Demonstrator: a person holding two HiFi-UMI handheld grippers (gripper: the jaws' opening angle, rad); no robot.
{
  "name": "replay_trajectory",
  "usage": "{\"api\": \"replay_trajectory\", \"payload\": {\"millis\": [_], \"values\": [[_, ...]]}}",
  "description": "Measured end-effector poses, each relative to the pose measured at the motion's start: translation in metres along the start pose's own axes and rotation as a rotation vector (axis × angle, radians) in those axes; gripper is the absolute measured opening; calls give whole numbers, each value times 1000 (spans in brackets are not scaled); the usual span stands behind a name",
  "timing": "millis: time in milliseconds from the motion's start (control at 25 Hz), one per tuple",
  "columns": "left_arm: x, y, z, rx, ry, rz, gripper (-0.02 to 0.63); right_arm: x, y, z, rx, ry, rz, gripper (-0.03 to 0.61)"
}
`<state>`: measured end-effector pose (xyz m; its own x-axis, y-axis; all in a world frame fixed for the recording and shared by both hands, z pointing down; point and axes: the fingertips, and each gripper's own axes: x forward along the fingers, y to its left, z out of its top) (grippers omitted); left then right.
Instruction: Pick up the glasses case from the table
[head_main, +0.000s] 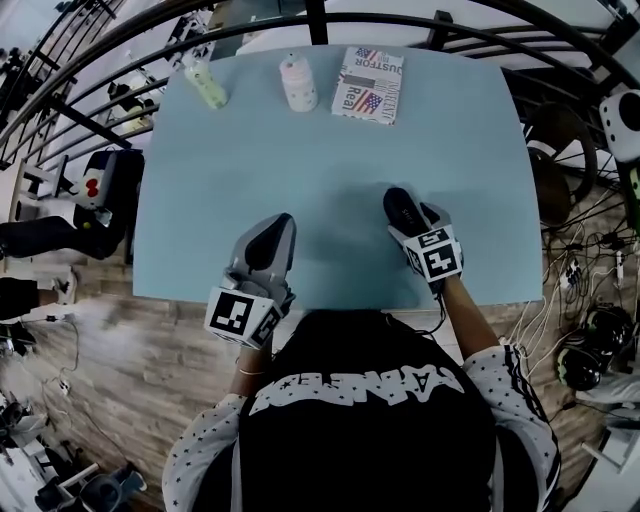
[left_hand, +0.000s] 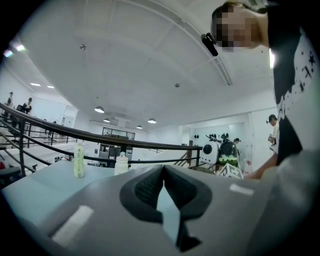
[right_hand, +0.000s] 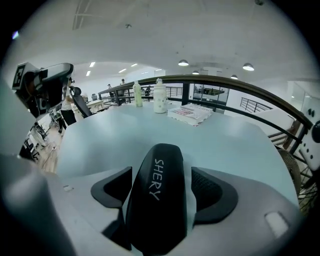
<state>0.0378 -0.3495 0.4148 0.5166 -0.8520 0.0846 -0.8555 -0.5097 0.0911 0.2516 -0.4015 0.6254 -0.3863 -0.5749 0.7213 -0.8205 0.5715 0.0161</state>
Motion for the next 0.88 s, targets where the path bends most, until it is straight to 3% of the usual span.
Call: {"api": "replay_trajectory", "payload": {"millis": [160, 880], "values": [[2, 3, 0, -5, 7, 9, 0, 11, 2, -5, 3, 36, 30, 400], [10, -1, -1, -25, 16, 44, 0, 33, 1, -13, -45, 127, 59, 393]]}}
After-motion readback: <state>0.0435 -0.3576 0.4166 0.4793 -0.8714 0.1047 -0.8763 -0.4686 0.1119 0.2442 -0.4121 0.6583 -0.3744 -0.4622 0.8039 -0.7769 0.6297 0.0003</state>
